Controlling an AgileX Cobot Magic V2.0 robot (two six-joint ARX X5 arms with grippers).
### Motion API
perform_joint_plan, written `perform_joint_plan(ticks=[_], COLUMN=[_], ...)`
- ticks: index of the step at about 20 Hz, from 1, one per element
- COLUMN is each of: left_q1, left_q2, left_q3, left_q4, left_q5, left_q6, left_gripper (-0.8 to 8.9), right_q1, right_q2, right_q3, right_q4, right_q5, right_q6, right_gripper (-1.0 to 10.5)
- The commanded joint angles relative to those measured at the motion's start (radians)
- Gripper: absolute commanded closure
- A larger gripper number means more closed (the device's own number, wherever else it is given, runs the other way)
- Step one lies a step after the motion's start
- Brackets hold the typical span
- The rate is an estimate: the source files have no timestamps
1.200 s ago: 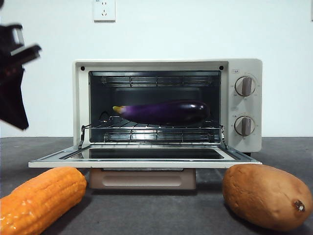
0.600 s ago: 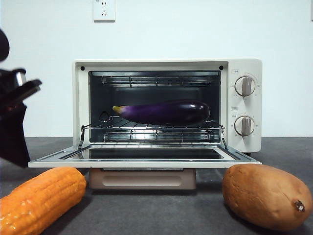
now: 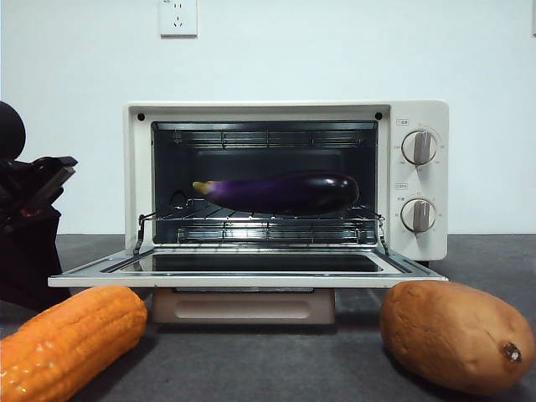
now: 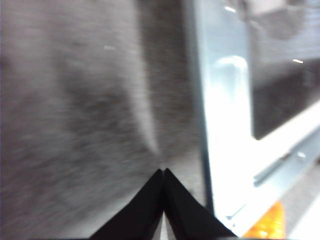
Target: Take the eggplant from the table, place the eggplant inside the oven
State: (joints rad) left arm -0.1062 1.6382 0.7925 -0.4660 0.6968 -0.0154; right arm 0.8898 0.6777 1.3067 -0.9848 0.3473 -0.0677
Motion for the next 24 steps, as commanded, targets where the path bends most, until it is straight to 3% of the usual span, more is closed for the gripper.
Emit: perform_joint_plan(ticks=[1,15,24], left_q1=[0.010,0.105,0.146], left_q2=[0.021,0.021,0.020], left_q3=[0.005,0.006,0.133], left_q4=[0.018,0.130,0.223], left_q5=[0.052,0.440,0.542], left_q6=[0.031,0.018,-0.136], left_gripper=[8.08,8.08,8.08], right_q1=[0.011,0.011,0.011], right_q2=[-0.001,-0.007,-0.007], right_q3=[0.019,0.015,-0.091], right_q4=[-0.017,-0.129,-0.159], right_q5=[0.016,0.008,-0.086], right_q6=[0.033,0.103,0.135], right_gripper=[9.4,9.4,9.4])
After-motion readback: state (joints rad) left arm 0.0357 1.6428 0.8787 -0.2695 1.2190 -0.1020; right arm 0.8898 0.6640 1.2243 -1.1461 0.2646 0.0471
